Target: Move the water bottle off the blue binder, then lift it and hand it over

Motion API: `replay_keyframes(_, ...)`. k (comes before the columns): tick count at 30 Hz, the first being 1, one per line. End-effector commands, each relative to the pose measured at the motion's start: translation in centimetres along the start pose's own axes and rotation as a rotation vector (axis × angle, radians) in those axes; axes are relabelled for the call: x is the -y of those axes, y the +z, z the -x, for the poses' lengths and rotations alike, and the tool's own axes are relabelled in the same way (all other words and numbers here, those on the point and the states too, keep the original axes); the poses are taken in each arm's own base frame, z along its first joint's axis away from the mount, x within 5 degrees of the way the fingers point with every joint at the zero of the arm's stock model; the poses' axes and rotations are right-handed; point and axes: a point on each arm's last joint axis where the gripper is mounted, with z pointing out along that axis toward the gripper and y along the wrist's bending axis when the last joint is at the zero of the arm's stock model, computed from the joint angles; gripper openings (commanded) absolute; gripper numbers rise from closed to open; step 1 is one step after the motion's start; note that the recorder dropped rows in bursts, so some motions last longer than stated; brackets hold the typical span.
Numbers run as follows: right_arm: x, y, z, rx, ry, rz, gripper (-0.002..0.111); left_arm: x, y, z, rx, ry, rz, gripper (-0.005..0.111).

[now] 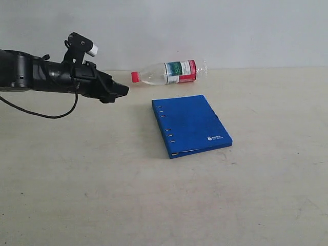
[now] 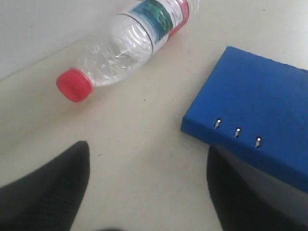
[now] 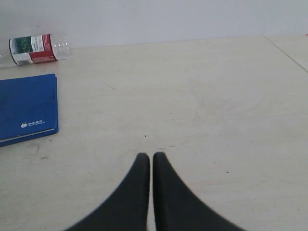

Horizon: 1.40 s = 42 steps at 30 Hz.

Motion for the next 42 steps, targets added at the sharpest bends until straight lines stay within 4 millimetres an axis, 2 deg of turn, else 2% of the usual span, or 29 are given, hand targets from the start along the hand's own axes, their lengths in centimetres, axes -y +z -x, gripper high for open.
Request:
replay_keyframes(1, 0.0, 0.0, 0.1, 0.01, -0.004, -0.003, 0.0, 0.1, 0.1, 0.2, -0.016, 0.048, -0.004, 0.064)
replay_keyframes(7, 0.0, 0.0, 0.1, 0.01, -0.004, -0.003, 0.0, -0.3, 0.1, 0.2, -0.027, 0.051, 0.026, 0.064)
replay_keyframes(10, 0.0, 0.0, 0.1, 0.01, -0.004, -0.003, 0.0, -0.9, 1.4, 2.2, -0.007, 0.191, 0.011, 0.064)
replay_keyframes(12, 0.0, 0.0, 0.1, 0.01, -0.004, -0.003, 0.0, -0.5, 3.2, 4.7, 0.024, 0.344, -0.008, 0.064)
replay_keyframes(14, 0.0, 0.0, 0.1, 0.01, -0.004, -0.003, 0.0, -0.4, 4.7, 6.7, 0.057, 0.423, 0.022, 0.064)
replay_keyframes(16, 0.0, 0.0, 0.1, 0.01, -0.004, -0.003, 0.0, -0.8, 5.8, 7.1, 0.032, 0.47, 0.104, 0.064)
replay_keyframes(20, 0.0, 0.0, 0.1, 0.01, -0.004, -0.003, 0.0, -1.8, 7.7, 6.3, -0.005, 0.435, 0.144, 0.064)
replay_keyframes(24, 0.0, 0.0, 0.1, 0.01, -0.004, -0.003, 0.0, -1.5, 8.8, 4.9, -0.117, 0.367, 0.123, 0.064)
replay_keyframes(28, 0.0, 0.0, 0.1, 0.01, -0.004, -0.003, 0.0, -2.0, 9.7, 4.1, -0.186, 0.282, 0.16, 0.064)
replay_keyframes(33, 0.0, 0.0, 0.1, 0.01, -0.004, -0.003, 0.0, -2.7, 10.7, 4.6, -0.161, 0.306, 0.174, 0.064)
replay_keyframes(37, 0.0, 0.0, 0.1, 0.01, -0.004, -0.003, 0.0, -2.4, 12.0, 4.7, -0.163, 0.379, 0.116, 0.064)
replay_keyframes(42, 0.0, 0.0, 0.1, 0.01, -0.004, -0.003, 0.0, -2.3, 14.1, 2.8, -0.186, 0.398, 0.068, 0.064)
